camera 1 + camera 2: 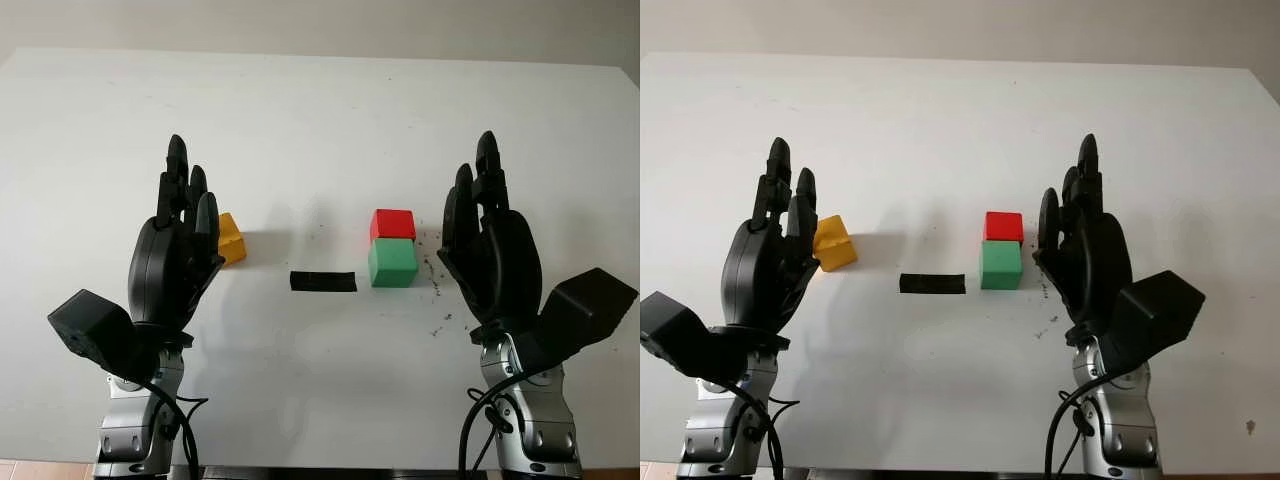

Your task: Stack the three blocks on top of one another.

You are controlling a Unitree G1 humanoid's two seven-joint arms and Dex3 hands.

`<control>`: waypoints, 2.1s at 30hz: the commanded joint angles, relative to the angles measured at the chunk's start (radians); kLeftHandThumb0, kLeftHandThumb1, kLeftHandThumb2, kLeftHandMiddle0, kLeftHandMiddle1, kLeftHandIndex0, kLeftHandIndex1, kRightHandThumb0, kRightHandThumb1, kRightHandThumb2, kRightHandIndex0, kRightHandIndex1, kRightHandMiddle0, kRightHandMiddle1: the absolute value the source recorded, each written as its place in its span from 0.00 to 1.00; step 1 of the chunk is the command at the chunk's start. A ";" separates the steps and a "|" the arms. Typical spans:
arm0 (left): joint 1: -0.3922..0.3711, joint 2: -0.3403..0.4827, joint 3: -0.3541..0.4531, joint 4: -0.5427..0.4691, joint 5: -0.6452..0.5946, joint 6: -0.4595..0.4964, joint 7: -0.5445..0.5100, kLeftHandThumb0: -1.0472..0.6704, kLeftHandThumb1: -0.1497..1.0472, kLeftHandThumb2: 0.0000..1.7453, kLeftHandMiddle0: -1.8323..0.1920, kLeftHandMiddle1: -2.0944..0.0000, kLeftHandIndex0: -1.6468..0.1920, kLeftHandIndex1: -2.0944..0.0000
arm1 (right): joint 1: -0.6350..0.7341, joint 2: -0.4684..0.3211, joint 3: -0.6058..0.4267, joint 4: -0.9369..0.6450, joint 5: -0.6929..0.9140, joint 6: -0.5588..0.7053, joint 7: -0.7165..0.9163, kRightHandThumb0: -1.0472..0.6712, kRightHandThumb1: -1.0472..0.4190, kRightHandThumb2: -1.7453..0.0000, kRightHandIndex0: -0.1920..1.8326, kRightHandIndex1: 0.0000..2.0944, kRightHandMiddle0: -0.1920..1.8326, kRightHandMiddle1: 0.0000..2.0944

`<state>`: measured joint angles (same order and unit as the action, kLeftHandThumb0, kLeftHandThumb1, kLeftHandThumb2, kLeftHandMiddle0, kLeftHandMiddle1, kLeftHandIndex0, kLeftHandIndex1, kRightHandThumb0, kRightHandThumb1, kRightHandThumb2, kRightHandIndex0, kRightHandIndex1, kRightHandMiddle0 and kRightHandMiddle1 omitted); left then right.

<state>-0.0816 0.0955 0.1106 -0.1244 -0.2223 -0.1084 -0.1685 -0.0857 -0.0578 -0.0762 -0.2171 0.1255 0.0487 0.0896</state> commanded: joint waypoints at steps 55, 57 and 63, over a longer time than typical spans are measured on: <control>-0.023 -0.009 -0.003 0.018 0.019 -0.023 0.009 0.26 1.00 0.37 1.00 0.97 1.00 0.98 | -1.074 -0.826 0.470 0.864 -1.001 -1.067 0.167 0.30 0.17 0.96 0.11 0.02 0.26 0.07; -0.027 -0.011 -0.004 0.019 0.020 -0.019 0.013 0.25 1.00 0.37 0.99 0.97 0.99 0.98 | -1.076 -0.823 0.478 0.871 -1.011 -1.076 0.149 0.31 0.16 0.96 0.10 0.02 0.25 0.07; -0.030 -0.011 -0.003 0.025 0.015 -0.022 0.007 0.26 1.00 0.36 1.00 0.98 1.00 0.98 | -1.073 -0.814 0.493 0.894 -1.042 -1.099 0.080 0.31 0.15 0.96 0.10 0.02 0.25 0.06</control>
<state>-0.1046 0.0863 0.1086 -0.0993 -0.2104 -0.1185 -0.1586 -1.1293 -0.8743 0.4085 0.6698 -0.9081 -1.0413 0.1818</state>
